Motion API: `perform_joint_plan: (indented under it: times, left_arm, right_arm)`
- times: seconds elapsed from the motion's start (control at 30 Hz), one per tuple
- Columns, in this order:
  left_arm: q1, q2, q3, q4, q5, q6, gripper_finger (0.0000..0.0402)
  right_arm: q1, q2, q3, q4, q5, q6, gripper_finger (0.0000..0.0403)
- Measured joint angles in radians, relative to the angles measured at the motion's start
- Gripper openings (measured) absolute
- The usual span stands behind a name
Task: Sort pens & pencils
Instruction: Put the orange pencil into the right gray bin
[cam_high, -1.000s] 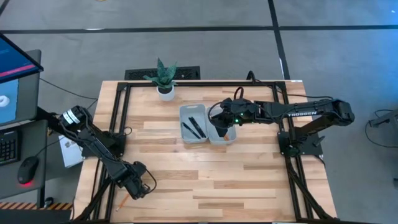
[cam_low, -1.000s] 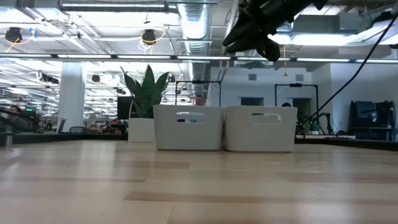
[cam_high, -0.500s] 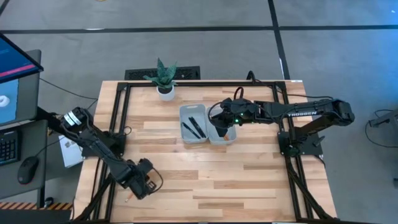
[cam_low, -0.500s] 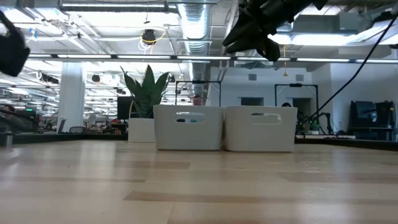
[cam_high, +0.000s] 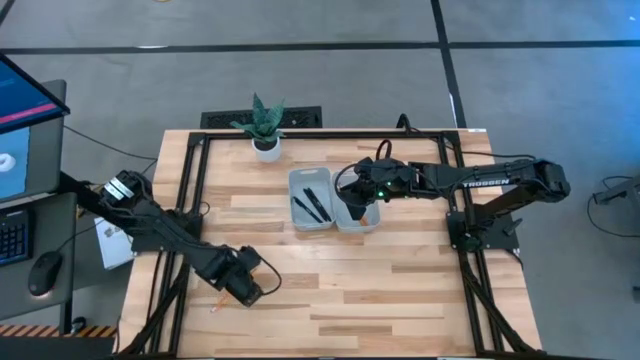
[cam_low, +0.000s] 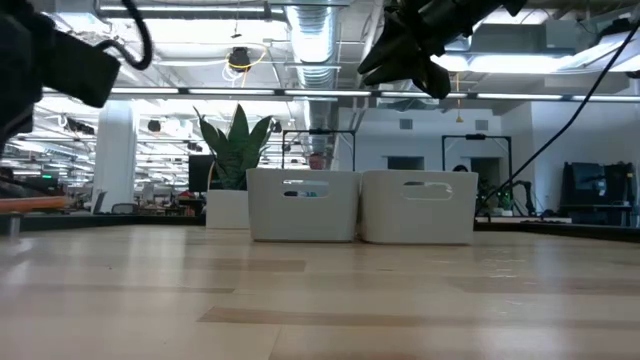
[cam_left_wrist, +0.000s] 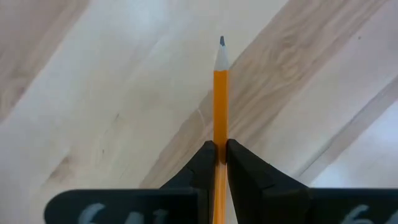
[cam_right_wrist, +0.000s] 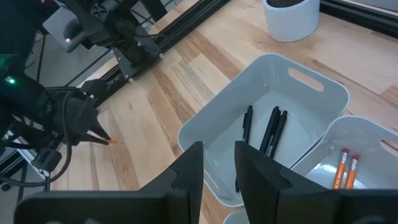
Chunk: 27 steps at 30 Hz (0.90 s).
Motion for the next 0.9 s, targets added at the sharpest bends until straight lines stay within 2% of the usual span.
perform_joint_plan:
  times: [0.23,0.53,0.73,0.9]
  left_arm:
    - [0.056,-0.001,0.05,-0.074,0.001,0.103,0.002]
    - [0.124,-0.001,0.211,-0.331,-0.086,0.262,0.002]
    - [0.199,-0.002,0.343,-0.449,-0.155,0.449,0.002]
    - [0.253,-0.002,0.447,-0.454,-0.203,0.652,0.002]
  right_arm:
    - [0.0,0.0,0.0,0.0,0.0,0.0,0.0113]
    - [0.0,0.0,0.0,0.0,-0.004,0.035,0.0113]
    - [0.0,0.0,0.0,0.0,-0.004,0.078,0.0113]
    - [0.0,0.0,0.0,0.0,-0.004,0.084,0.0113]
